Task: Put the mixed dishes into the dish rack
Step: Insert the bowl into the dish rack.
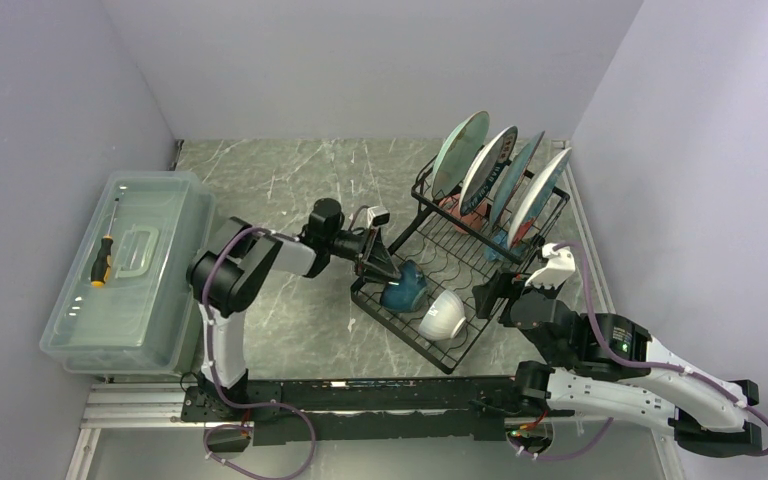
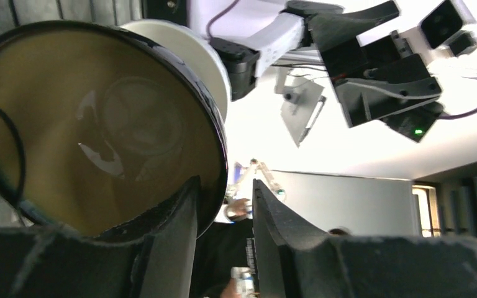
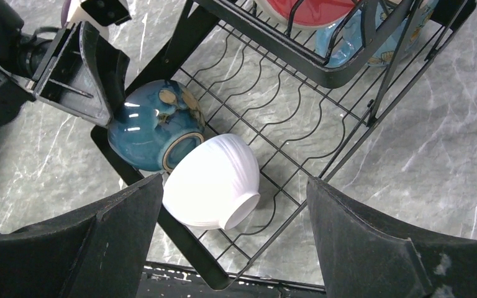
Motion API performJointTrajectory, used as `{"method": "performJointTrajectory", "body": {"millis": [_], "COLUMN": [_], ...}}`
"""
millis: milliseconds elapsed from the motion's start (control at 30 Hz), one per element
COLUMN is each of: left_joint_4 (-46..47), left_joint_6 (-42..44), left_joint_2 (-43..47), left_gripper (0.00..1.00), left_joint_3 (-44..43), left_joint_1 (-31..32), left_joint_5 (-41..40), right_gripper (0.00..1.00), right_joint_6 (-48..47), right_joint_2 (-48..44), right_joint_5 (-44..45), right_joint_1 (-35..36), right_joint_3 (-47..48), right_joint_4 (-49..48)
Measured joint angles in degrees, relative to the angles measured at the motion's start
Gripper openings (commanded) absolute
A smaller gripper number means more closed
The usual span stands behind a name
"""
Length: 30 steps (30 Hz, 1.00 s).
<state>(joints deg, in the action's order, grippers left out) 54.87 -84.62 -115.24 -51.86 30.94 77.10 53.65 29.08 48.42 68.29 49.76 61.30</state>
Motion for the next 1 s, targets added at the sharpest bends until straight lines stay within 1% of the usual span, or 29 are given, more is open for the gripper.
{"method": "performJointTrajectory", "body": {"millis": [33, 67, 100, 133, 233, 300, 400, 567, 667, 867, 1000], "left_joint_4": [-5.03, -12.76, -17.35, -25.38, -42.88, -52.06, -62.58, -74.53, -80.3, -89.48, -93.55], "left_joint_6": [3.8, 9.01, 12.66, 18.01, 30.05, 36.44, 43.39, 50.75, 53.59, 58.86, 61.29], "left_joint_2": [1.11, 2.58, 3.3, 4.26, 5.81, 6.58, 6.99, 7.1, 7.3, 10.67, 14.36], "left_gripper": [0.4, 0.41, 0.41, 0.41, 0.42, 0.42, 0.43, 0.43, 0.44, 0.45, 0.48], "left_joint_3": [-0.55, -1.81, -2.8, -4.79, -10.08, -12.74, -15.54, -17.62, -18.69, -20.0, -21.29], "left_joint_1": [0.0, 0.02, 0.04, 0.11, 0.28, 0.28, 0.37, 0.37, 0.37, 0.37, 0.37], "left_joint_5": [-0.31, -0.74, -1.14, -1.7, -3.61, -5.4, -7.89, -12.17, -14.05, -20.52, -24.63], "right_gripper": [0.88, 0.88, 0.88, 0.88, 0.88, 0.88, 0.89, 0.89, 0.9, 0.9, 0.91], "right_joint_6": [0.04, 0.09, 0.13, 0.15, 0.15, 0.15, 0.13, 0.11, -0.04, -0.55, -0.98], "right_joint_2": [-0.02, -0.02, -0.02, -0.02, -0.02, -0.02, -0.02, -0.02, -0.02, 0.33, 0.55], "right_joint_5": [-0.09, -0.17, -0.28, -0.44, -0.61, -0.79, -0.87, -0.96, -0.94, -0.74, -0.59], "right_joint_1": [0.0, 0.0, 0.0, 0.0, 0.0, 0.0, 0.0, 0.0, 0.0, 0.0, 0.0], "right_joint_3": [0.0, 0.0, -0.02, -0.02, -0.02, -0.02, -0.02, 0.0, 0.0, 0.33, 0.96], "right_joint_4": [0.0, 0.0, 0.0, 0.0, -0.02, -0.02, -0.02, 0.0, 0.0, 0.46, 1.18]}}
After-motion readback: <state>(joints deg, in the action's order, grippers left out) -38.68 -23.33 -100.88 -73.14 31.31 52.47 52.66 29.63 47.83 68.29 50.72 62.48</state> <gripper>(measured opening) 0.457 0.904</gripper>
